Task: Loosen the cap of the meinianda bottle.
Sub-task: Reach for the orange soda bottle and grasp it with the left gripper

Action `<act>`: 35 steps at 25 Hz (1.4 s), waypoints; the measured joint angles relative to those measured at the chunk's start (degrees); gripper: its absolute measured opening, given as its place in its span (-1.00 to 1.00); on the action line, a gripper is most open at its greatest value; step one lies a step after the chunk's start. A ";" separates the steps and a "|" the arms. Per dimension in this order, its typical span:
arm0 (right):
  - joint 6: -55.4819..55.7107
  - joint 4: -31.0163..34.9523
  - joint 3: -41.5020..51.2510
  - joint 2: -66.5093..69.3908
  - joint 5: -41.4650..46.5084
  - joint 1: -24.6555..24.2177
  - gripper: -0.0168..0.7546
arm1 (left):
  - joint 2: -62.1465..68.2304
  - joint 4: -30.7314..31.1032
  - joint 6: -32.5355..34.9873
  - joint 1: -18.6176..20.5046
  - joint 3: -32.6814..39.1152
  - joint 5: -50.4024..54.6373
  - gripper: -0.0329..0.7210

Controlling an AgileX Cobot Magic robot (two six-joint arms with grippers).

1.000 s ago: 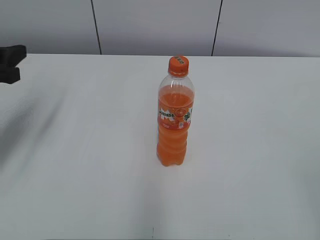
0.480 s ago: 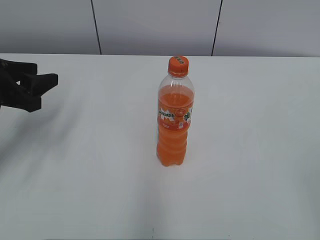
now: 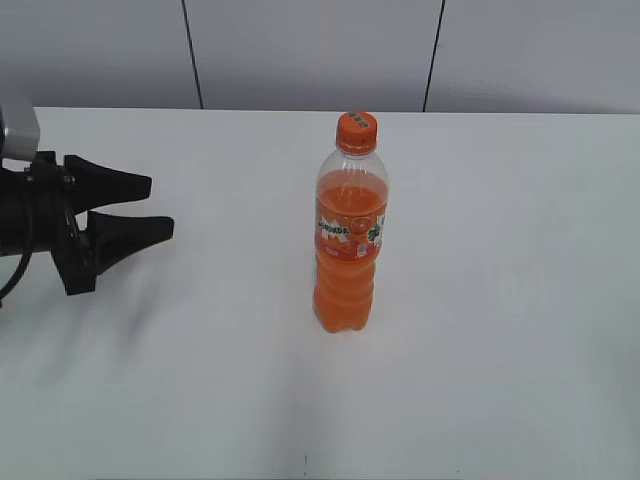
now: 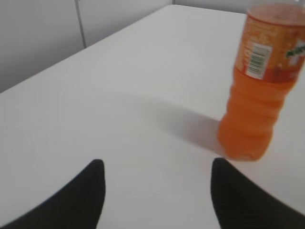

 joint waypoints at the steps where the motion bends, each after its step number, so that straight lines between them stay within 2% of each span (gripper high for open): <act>1: 0.00 0.00 0.00 0.00 0.00 0.00 0.56 | 0.56 1.23 0.00 -0.21 -0.30 -0.29 0.32; 4: 0.00 0.00 0.00 0.00 0.00 0.00 0.56 | 2.39 2.74 0.00 -1.12 -1.42 -0.58 0.45; 8: 0.00 0.00 0.00 0.00 0.00 0.00 0.56 | 4.93 2.99 0.00 -3.15 -3.45 -1.22 0.51; 19: 0.00 0.00 0.00 0.00 0.00 0.00 0.56 | 11.97 2.53 0.00 -11.06 -9.01 -1.90 0.53; 35: 0.00 0.00 0.00 0.00 0.00 0.00 0.56 | 19.63 1.85 0.00 -17.49 -16.79 -2.17 0.53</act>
